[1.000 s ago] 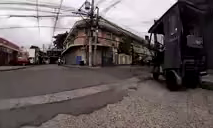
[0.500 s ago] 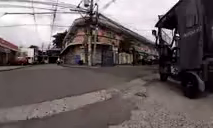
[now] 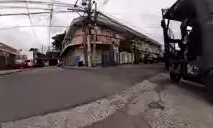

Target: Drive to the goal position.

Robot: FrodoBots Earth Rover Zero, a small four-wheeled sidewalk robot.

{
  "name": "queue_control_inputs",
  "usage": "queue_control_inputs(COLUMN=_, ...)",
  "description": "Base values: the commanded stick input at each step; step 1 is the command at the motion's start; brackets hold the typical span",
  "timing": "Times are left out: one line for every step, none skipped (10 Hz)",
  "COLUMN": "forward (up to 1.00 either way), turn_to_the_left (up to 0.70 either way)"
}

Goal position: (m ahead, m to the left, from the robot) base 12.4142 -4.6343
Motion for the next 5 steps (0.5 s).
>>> queue_control_inputs(forward=1.0, turn_to_the_left=-0.07)
queue_control_inputs(forward=1.0, turn_to_the_left=0.0)
queue_control_inputs(forward=1.0, turn_to_the_left=0.0)
queue_control_inputs(forward=1.0, turn_to_the_left=0.0)
queue_control_inputs(forward=1.0, turn_to_the_left=0.0)
